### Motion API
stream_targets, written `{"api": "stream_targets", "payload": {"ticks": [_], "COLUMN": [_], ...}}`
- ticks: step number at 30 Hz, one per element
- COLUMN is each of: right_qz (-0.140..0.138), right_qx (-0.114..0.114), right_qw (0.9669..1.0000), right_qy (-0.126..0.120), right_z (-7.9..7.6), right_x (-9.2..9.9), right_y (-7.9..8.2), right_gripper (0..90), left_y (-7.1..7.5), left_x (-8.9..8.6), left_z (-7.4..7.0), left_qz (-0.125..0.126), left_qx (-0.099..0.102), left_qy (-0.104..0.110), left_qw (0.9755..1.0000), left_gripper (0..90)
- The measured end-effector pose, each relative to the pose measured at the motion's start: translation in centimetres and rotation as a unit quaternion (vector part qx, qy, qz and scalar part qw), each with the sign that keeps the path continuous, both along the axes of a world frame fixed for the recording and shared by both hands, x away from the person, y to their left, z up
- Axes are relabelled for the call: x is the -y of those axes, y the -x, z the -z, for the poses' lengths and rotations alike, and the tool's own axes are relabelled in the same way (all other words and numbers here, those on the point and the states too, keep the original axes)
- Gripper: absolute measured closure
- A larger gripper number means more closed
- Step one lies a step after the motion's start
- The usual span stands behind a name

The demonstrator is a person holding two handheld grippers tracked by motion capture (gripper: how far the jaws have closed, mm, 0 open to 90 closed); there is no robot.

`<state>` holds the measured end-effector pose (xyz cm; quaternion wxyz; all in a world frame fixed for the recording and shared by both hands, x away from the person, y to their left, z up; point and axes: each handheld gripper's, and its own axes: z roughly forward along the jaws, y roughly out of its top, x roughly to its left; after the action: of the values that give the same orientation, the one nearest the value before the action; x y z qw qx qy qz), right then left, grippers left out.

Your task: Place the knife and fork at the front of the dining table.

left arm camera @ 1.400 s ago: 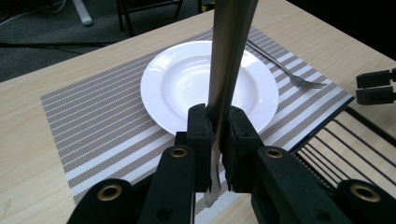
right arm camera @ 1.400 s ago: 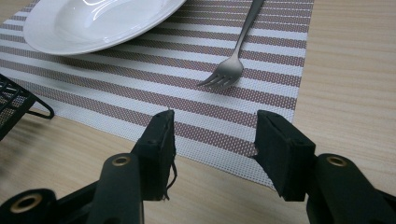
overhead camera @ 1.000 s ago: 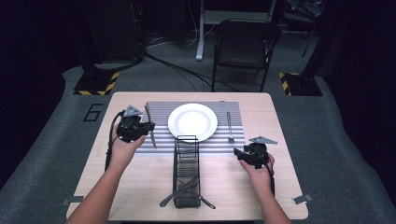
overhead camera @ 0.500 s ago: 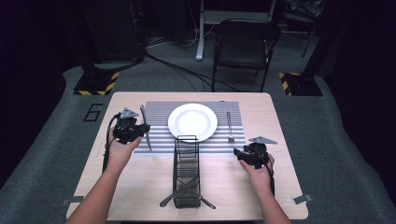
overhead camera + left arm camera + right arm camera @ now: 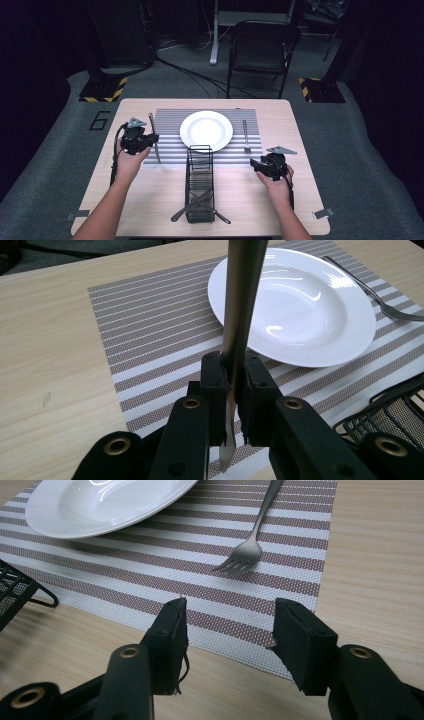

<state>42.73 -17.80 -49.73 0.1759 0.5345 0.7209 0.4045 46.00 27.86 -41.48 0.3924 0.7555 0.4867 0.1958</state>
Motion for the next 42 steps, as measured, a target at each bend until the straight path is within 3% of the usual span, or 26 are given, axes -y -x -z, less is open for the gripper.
{"api": "stream_targets", "payload": {"ticks": [15, 30, 36, 39, 42], "right_qz": [0.004, 0.007, 0.009, 0.007, 0.007], "right_qx": [0.002, -0.001, -0.002, -0.003, -0.005], "right_qw": [1.0, 0.9999, 0.9999, 0.9999, 0.9999], "right_qy": [-0.002, -0.01, -0.012, -0.014, -0.015], "right_z": [0.0, 0.2, 0.2, 0.2, 0.3], "right_x": [0.0, 0.1, 0.2, 0.2, 0.2], "right_y": [0.0, 0.0, 0.0, -0.1, -0.1], "right_gripper": [47.4, 47.4, 47.5, 47.5, 47.5], "left_y": [-1.4, -2.6, -3.3, -3.9, -4.4], "left_x": [0.1, 0.4, 0.9, 1.1, 1.3], "left_z": [0.9, 1.9, 2.6, 3.3, 3.7], "left_qz": [-0.028, -0.039, -0.04, -0.051, -0.059], "left_qx": [0.009, 0.023, 0.033, 0.035, 0.038], "left_qy": [0.019, 0.033, 0.037, 0.051, 0.044], "left_qw": [0.9994, 0.9984, 0.9979, 0.9968, 0.9966], "left_gripper": [81.8, 81.9, 82.0, 82.2, 82.4]}}
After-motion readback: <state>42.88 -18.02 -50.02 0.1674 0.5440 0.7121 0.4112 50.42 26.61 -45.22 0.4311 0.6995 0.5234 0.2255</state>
